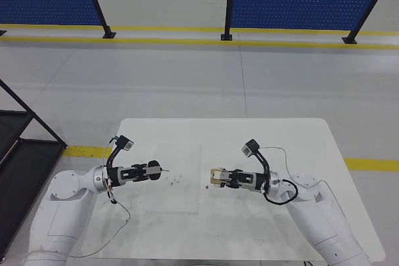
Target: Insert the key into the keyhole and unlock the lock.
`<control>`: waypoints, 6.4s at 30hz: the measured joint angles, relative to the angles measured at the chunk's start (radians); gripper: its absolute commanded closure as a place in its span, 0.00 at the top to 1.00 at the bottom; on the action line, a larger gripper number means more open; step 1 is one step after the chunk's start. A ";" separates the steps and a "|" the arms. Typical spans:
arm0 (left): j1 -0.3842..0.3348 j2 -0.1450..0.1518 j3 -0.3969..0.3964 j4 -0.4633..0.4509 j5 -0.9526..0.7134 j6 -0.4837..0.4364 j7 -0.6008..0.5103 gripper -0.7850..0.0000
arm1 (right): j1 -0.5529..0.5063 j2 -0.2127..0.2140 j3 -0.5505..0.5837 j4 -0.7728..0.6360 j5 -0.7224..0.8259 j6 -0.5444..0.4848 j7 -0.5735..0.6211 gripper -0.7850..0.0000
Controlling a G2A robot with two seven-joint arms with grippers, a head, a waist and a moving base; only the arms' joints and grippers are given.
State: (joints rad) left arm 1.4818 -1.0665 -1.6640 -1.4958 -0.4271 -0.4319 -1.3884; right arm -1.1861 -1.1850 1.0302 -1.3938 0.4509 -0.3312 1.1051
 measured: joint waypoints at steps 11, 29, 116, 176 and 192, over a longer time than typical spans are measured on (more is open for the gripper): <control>0.000 0.000 0.000 0.000 0.000 0.000 0.000 0.00 | -0.009 -0.002 -0.005 0.000 0.038 -0.026 0.006 0.00; 0.000 0.000 0.000 0.000 0.000 0.000 0.000 0.00 | -0.009 -0.002 -0.005 0.000 0.038 -0.026 0.006 0.00; 0.078 -0.013 0.306 -0.221 0.196 -0.041 0.483 0.00 | -0.009 -0.002 -0.005 0.000 0.038 -0.026 0.006 0.00; 0.061 0.002 0.226 -0.197 1.095 -0.324 1.037 0.00 | -0.009 -0.002 -0.005 0.000 0.038 -0.026 0.006 0.00; 0.018 0.010 0.267 -0.180 1.994 -0.302 1.659 0.00 | -0.009 -0.002 -0.005 0.000 0.038 -0.026 0.006 0.00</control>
State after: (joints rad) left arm 1.4999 -1.0569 -1.3966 -1.6762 1.5668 -0.7335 0.2710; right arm -1.1950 -1.1871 1.0256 -1.3942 0.4888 -0.3575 1.1108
